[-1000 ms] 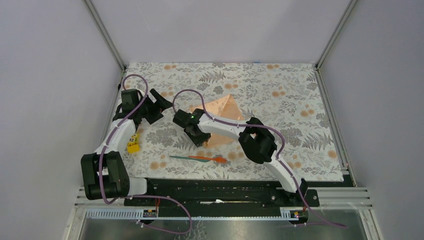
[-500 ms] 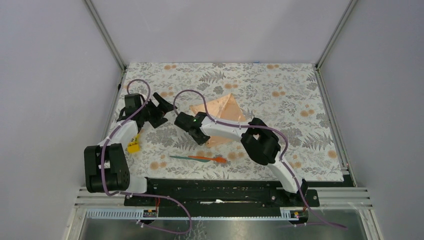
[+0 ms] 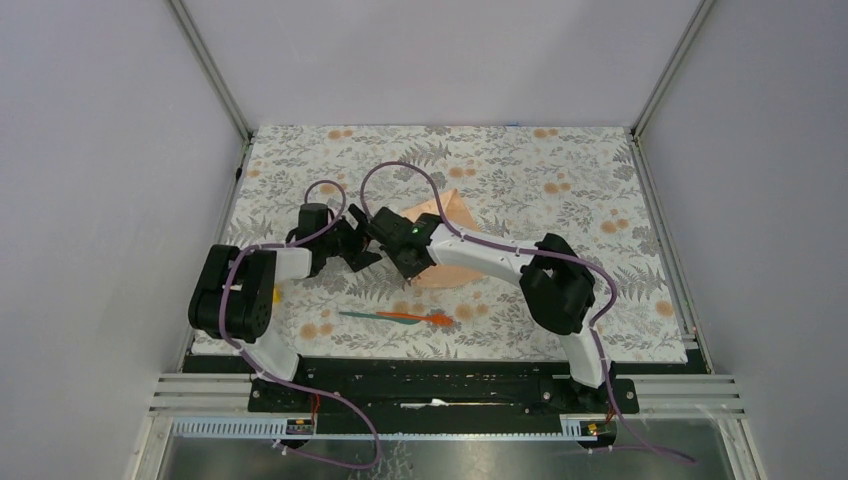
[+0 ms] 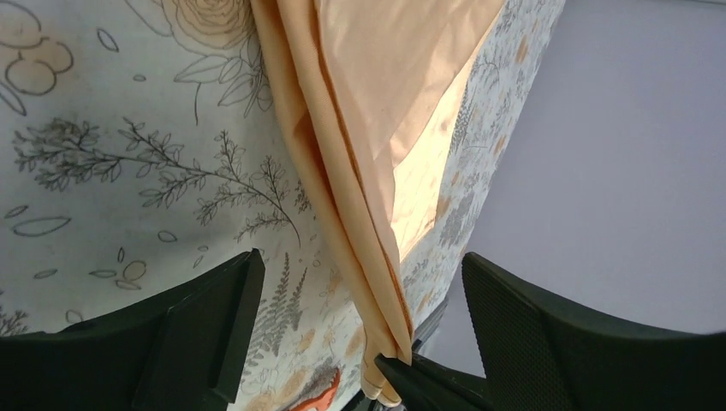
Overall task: Fold the napkin into a case and place the utensils inside
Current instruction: Pick up the 2/3-rectangle-folded napkin from the center of the board.
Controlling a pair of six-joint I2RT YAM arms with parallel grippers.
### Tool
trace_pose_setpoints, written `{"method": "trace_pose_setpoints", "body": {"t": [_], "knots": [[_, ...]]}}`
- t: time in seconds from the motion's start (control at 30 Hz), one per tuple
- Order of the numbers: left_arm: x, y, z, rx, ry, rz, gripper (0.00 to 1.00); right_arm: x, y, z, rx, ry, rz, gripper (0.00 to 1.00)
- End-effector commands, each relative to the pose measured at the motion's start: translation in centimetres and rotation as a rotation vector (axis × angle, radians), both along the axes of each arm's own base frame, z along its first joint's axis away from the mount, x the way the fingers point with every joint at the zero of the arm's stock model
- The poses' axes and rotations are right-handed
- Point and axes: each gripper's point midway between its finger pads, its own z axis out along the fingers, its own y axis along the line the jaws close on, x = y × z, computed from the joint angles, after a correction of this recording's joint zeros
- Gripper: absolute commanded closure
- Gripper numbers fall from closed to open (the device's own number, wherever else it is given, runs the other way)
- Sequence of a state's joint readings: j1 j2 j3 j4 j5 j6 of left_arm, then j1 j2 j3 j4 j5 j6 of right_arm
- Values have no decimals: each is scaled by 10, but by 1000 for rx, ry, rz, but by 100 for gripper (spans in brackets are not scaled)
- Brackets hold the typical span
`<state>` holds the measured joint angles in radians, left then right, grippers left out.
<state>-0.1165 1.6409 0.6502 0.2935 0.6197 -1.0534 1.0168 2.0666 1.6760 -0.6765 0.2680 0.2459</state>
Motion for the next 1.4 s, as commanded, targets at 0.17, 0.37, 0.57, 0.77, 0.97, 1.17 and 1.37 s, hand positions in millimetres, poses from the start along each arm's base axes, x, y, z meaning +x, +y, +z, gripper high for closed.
{"method": "trace_pose_setpoints", "body": {"t": [0.17,0.37,0.57,0.77,0.97,1.17,1.37], "knots": [[37,2,2,0,-92,126,22,10,0,21,81,-24,2,100],[40,2,-16,3,-47,141,32,11,0,26,104,-26,5,100],[50,3,-29,24,-30,148,42,12,1,28,114,-26,11,100],[61,9,-38,84,-26,169,49,12,1,30,120,-25,15,100],[69,11,-41,97,-28,177,61,12,0,29,125,-23,18,100],[78,11,-33,100,-48,180,76,10,-1,27,129,-19,24,100],[92,25,11,172,-113,206,96,2,22,33,233,30,67,100]]}}
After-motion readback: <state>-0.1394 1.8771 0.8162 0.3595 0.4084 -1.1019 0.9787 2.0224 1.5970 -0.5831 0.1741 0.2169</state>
